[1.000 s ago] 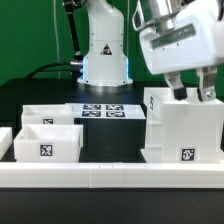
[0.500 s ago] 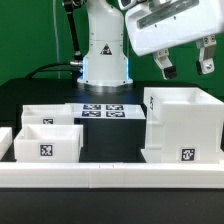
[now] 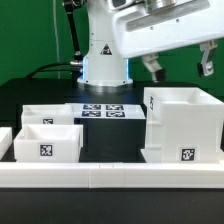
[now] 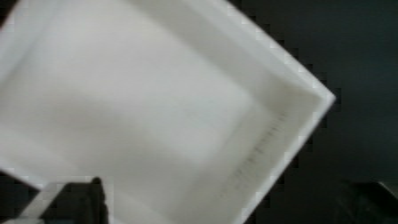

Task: Assemble drawer

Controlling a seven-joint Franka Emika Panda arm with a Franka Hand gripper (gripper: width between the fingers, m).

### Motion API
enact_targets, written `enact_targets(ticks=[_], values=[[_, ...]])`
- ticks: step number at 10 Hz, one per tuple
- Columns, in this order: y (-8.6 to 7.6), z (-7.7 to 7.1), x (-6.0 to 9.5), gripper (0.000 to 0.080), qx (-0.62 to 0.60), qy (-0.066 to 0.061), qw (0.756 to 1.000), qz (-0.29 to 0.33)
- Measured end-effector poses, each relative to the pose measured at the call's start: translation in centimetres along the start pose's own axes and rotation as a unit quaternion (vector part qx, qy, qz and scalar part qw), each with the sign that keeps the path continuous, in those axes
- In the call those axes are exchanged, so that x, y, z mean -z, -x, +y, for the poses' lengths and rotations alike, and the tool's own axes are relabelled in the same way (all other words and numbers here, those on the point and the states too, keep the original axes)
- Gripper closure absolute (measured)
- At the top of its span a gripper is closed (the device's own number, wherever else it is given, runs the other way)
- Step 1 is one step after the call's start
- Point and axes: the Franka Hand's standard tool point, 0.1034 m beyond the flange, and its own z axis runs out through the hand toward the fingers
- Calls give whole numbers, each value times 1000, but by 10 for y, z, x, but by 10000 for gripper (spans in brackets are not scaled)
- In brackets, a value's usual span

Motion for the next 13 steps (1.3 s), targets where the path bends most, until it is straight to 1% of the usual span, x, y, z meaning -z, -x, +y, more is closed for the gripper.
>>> enact_targets(ticks=[2, 5, 6, 7, 8, 9, 10, 11, 12, 13], values=[[-2, 2, 0, 151, 56, 0, 998, 3], [-4, 5, 0, 151, 175, 1, 985, 3], [-7, 20, 0, 151, 255, 13, 967, 1], [-11, 40, 1, 151, 294, 24, 956, 0], [-15, 54, 4, 151, 279, 25, 960, 1], [-18, 65, 6, 151, 280, 27, 960, 1], [-25, 82, 7, 151, 299, 32, 954, 6], [-30, 100, 6, 151, 294, 37, 955, 9], [-28, 94, 6, 151, 285, 36, 958, 9], [-27, 92, 5, 151, 290, 36, 956, 8]])
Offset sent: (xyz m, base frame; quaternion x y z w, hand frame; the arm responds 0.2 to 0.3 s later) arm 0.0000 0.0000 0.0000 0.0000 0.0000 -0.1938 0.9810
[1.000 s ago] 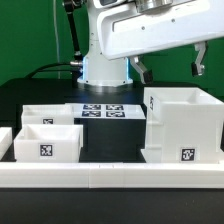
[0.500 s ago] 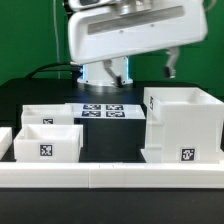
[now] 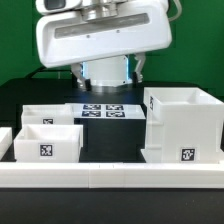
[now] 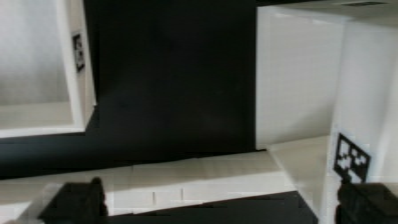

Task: Assemble drawer

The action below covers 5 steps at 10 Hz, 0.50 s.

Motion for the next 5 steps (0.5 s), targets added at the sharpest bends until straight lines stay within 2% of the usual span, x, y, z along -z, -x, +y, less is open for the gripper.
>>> enact_targets(ticks=[3, 5], values=[[1, 3, -1, 151, 4, 1, 1000, 0], [9, 28, -7, 151, 32, 6, 999, -6]])
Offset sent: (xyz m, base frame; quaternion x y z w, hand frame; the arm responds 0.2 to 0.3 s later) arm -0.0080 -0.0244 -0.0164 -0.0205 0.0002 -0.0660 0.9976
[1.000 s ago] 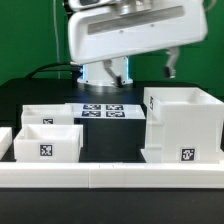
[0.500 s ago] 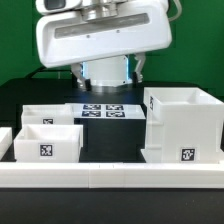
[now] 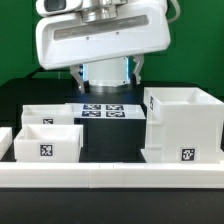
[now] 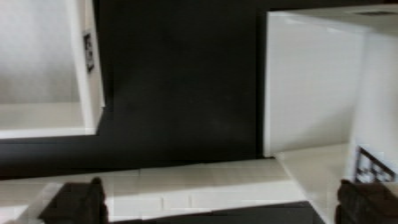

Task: Assemble drawer

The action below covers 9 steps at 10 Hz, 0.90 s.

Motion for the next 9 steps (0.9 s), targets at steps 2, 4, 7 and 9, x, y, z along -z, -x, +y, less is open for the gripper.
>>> enact_targets(ticks=[2, 4, 7, 9], values=[[11, 28, -5, 151, 5, 8, 1000, 6], [19, 42, -17, 151, -4, 22, 1000, 15], [26, 60, -38, 151, 25, 57, 997, 33], [25, 61, -38, 151, 19, 58, 998, 35]])
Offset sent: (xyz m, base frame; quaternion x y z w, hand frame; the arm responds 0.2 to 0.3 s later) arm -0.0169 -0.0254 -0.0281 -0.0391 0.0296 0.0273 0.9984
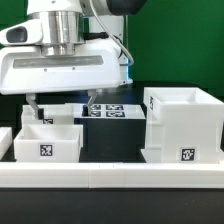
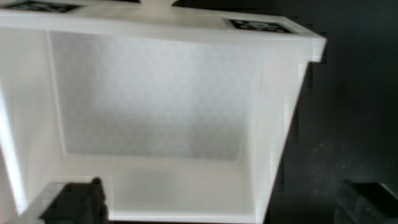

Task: Assemble drawer

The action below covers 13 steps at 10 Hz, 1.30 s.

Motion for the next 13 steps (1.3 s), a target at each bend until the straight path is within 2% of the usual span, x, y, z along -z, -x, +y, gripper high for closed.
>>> enact_targets(ticks=[2, 3, 7, 9, 13], values=[[0, -1, 0, 151, -3, -2, 1000, -2], [0, -7, -1, 151, -8, -6, 1000, -7], [10, -25, -30, 151, -3, 2, 1000, -6], [14, -31, -41, 151, -2, 2, 1000, -10], [25, -30, -56, 151, -1, 12, 1000, -8]])
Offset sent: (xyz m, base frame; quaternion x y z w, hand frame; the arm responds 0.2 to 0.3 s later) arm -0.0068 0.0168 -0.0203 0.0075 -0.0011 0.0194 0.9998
